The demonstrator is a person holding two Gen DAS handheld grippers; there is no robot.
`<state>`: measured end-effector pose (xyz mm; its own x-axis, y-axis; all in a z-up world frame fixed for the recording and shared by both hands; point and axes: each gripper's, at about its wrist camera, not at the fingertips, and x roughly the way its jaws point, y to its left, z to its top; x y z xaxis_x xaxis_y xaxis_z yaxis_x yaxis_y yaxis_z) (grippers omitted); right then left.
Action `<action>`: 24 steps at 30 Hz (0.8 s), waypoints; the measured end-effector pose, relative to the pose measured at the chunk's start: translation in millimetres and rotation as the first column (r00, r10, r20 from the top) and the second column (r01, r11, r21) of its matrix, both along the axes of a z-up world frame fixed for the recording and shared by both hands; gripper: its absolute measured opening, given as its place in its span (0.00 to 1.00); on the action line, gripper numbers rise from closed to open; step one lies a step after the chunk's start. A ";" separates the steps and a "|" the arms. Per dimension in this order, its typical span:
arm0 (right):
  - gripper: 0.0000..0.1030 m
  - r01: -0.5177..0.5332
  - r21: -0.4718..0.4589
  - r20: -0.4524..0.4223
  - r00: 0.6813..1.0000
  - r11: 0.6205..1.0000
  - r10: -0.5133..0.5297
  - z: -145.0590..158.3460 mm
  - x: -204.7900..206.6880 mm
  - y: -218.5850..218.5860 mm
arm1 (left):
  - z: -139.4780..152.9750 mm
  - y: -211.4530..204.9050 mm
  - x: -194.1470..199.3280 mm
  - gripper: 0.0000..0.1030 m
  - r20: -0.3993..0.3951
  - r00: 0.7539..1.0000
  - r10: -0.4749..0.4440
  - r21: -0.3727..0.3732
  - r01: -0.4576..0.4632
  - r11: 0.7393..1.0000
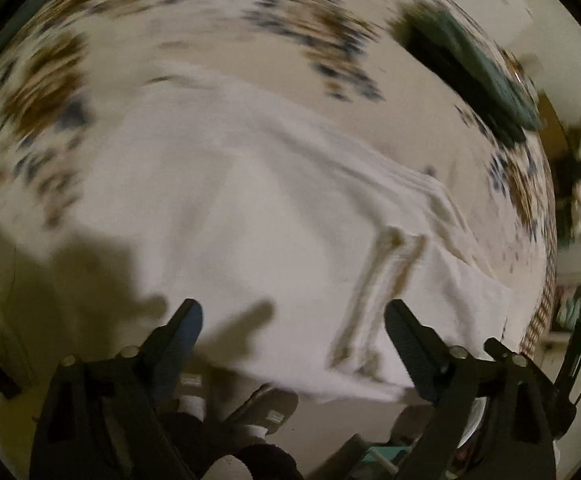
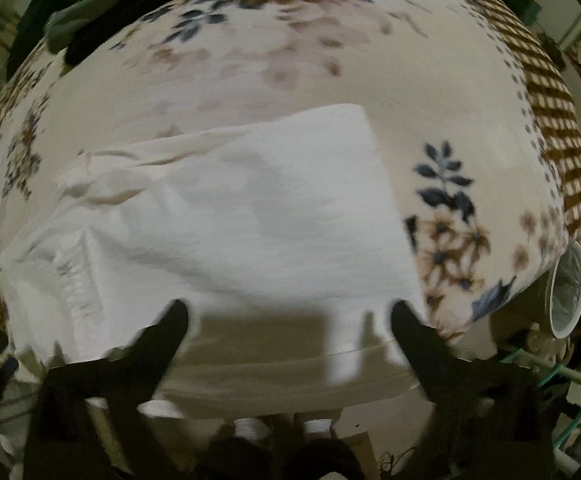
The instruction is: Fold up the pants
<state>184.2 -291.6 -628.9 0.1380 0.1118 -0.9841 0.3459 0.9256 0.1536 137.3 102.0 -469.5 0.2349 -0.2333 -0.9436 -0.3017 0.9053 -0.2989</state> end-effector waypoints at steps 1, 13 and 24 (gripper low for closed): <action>1.00 -0.008 0.002 -0.001 1.000 1.000 0.008 0.6 2.7 4.6 | -0.9 11.5 -8.7 0.94 0.003 0.999 0.037 -0.003 -0.037 0.999; 1.00 -0.152 -0.001 -0.027 0.988 0.988 0.152 8.0 30.3 99.7 | -65.7 127.2 -30.6 0.72 0.032 0.888 0.458 -0.110 -0.453 0.885; 1.00 -0.197 -0.009 -0.042 0.980 0.980 0.197 3.7 36.1 142.2 | -1.2 105.4 -8.7 0.14 0.257 0.901 0.350 -0.139 -0.324 0.936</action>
